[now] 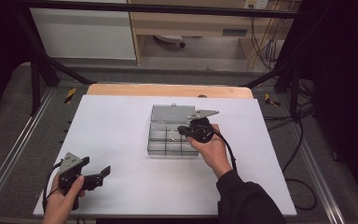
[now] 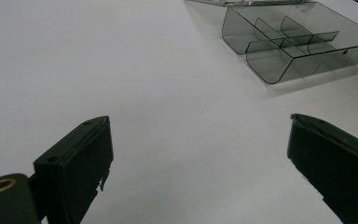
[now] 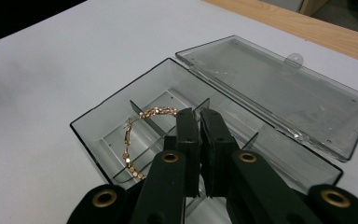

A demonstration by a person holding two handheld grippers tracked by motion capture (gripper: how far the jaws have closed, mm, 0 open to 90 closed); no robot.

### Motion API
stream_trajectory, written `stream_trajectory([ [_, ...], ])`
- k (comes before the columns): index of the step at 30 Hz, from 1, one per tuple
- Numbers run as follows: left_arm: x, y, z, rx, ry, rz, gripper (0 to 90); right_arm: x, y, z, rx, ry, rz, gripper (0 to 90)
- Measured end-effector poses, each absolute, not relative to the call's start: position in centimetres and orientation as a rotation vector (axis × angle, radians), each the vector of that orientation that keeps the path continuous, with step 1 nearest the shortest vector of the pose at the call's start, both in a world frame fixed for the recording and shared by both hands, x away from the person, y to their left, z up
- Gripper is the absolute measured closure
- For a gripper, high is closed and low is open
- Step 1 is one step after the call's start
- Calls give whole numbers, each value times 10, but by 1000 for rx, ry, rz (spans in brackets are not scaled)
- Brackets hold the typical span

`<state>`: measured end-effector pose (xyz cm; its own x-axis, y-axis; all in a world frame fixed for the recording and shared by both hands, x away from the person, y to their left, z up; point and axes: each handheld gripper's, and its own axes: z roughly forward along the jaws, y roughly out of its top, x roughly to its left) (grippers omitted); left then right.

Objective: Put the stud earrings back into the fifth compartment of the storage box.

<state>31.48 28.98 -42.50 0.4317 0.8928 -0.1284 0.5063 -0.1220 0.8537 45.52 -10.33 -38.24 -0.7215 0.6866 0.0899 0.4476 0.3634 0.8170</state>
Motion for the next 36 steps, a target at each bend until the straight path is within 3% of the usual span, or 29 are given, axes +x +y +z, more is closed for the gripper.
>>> stream_trajectory([
  [36,315,289,-426,1789,1205,529,81,461,-84,-397,994,2456,1165,872],
])
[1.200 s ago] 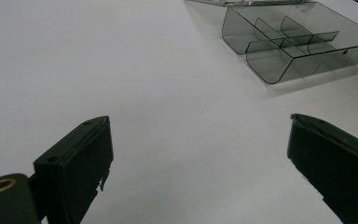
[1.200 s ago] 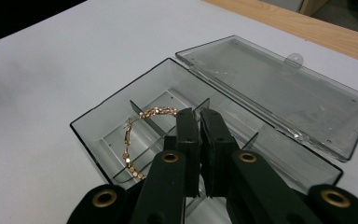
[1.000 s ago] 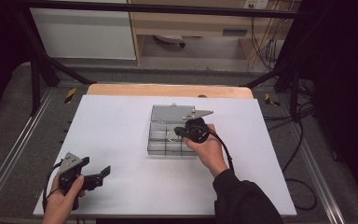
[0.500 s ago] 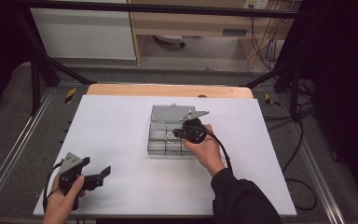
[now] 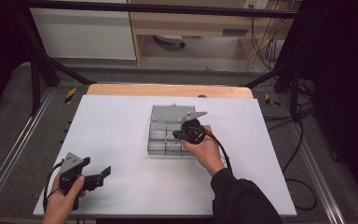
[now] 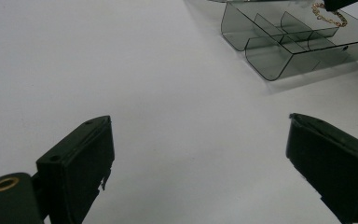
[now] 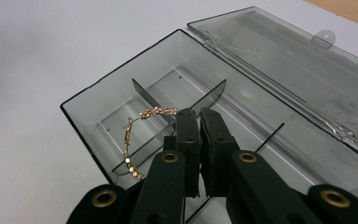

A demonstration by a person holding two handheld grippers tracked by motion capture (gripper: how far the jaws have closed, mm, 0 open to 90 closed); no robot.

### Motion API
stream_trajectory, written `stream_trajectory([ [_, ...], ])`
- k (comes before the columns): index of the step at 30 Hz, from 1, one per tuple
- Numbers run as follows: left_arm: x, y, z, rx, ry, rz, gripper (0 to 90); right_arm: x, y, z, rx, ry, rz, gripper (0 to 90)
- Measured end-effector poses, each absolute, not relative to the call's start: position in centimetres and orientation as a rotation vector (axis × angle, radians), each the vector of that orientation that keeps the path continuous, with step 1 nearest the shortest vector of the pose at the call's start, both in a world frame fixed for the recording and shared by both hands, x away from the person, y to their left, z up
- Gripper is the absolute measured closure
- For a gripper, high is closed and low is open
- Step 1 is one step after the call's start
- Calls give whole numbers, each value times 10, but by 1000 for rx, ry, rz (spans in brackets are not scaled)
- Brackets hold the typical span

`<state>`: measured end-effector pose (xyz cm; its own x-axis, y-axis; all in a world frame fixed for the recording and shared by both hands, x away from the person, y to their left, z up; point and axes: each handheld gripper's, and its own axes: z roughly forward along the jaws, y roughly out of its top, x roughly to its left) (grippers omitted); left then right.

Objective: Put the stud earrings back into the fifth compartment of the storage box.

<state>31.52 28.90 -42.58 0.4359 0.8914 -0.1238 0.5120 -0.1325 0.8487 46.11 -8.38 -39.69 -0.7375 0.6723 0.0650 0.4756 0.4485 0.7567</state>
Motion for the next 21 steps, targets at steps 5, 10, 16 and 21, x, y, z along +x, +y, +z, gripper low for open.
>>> stream_trajectory([
  [5,315,289,-426,1792,1205,529,82,461,-84,-397,986,2454,1162,872],
  [10,315,288,-426,1795,1203,528,83,460,-83,-400,987,2468,1144,872],
  [16,315,288,-427,1800,1201,526,87,461,-82,-406,989,2480,1111,872],
  [21,315,288,-427,1802,1200,525,87,461,-82,-411,997,2485,1080,873],
])
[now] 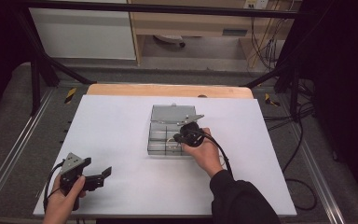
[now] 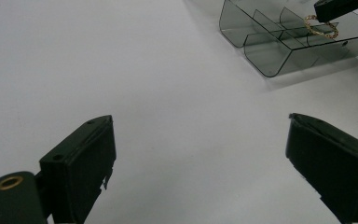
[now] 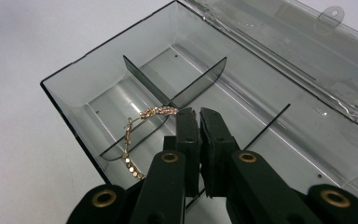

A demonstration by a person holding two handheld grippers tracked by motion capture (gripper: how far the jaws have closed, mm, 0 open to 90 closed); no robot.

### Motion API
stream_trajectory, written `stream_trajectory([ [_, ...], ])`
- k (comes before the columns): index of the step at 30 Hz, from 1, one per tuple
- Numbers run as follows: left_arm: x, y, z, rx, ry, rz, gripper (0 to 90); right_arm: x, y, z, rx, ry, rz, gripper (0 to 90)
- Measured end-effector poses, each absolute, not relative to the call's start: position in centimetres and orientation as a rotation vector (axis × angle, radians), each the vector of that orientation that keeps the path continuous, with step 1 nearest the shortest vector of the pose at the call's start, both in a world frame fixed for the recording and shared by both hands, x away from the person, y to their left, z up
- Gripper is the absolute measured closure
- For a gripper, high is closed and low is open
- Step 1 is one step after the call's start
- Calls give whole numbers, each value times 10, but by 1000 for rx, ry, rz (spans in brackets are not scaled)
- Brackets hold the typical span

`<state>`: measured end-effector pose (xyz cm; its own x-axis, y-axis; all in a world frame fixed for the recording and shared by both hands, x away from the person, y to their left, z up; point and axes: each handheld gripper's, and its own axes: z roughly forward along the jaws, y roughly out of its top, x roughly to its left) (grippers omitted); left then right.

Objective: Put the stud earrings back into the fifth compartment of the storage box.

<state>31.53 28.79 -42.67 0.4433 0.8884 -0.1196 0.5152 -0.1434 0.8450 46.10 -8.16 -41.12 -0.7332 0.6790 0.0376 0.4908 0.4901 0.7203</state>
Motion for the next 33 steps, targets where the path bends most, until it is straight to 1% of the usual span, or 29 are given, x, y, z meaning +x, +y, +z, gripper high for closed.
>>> stream_trajectory([
  [12,315,288,-427,1806,1199,524,88,460,-82,-417,1014,2493,1062,871],
  [13,315,288,-427,1806,1199,523,88,460,-82,-417,1016,2490,1073,850],
  [14,315,288,-427,1806,1199,523,88,460,-82,-416,1019,2486,1089,795],
  [15,315,288,-427,1807,1198,524,88,459,-82,-415,1025,2472,1110,763],
  [16,315,288,-427,1808,1198,524,88,459,-82,-415,1025,2472,1110,763],
  [17,315,288,-427,1808,1198,524,88,458,-84,-412,1030,2460,1130,723],
  [19,315,288,-427,1807,1197,524,88,457,-86,-409,1032,2445,1146,694],
  [20,315,288,-427,1807,1197,523,88,457,-86,-409,1032,2445,1146,694],
  [21,315,288,-427,1806,1197,523,88,456,-87,-408,1039,2438,1156,670],
  [27,315,287,-427,1807,1196,523,88,446,-93,-397,1053,2390,1183,454],
  [30,315,287,-427,1809,1194,525,87,441,-98,-393,1069,2365,1183,330],
  [31,315,287,-427,1809,1194,525,87,438,-102,-391,1067,2357,1180,266],
  [32,315,287,-427,1809,1195,525,87,438,-102,-391,1067,2357,1180,266],
  [33,315,287,-427,1809,1195,525,87,435,-108,-389,1082,2330,1193,212],
])
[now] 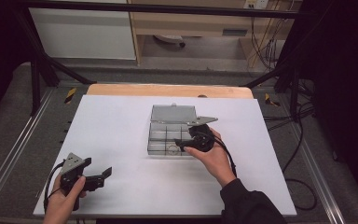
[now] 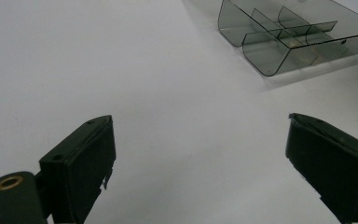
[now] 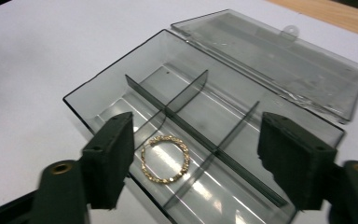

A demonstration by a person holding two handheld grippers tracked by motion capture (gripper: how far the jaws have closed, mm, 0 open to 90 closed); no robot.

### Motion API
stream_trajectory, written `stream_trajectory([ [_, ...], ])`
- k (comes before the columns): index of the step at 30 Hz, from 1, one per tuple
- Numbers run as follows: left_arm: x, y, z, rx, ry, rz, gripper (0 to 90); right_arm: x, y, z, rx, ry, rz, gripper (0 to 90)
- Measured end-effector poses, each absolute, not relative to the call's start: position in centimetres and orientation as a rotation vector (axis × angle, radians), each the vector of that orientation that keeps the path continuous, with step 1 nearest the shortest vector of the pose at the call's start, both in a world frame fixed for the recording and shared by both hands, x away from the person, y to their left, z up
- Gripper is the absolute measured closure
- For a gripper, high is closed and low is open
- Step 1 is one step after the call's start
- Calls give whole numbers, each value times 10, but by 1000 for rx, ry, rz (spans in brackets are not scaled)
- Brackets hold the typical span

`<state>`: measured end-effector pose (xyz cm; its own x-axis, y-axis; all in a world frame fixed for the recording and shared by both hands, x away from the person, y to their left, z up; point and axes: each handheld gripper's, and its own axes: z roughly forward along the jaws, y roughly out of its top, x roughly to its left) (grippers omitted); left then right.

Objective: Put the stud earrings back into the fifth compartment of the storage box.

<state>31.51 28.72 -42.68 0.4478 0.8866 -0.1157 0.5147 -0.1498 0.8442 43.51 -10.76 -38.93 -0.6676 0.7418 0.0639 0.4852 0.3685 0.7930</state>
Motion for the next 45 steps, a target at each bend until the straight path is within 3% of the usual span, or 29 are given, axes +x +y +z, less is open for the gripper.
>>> stream_trajectory([
  [10,315,287,-427,1810,1198,525,87,429,-132,-385,1167,2245,1217,87],
  [18,315,287,-427,1812,1199,525,85,424,-155,-387,1194,2188,1226,76],
  [23,315,287,-428,1812,1200,525,83,422,-174,-391,1232,2154,1214,103],
  [45,315,283,-429,1834,1192,526,83,407,-231,-419,1343,2116,1156,374],
])
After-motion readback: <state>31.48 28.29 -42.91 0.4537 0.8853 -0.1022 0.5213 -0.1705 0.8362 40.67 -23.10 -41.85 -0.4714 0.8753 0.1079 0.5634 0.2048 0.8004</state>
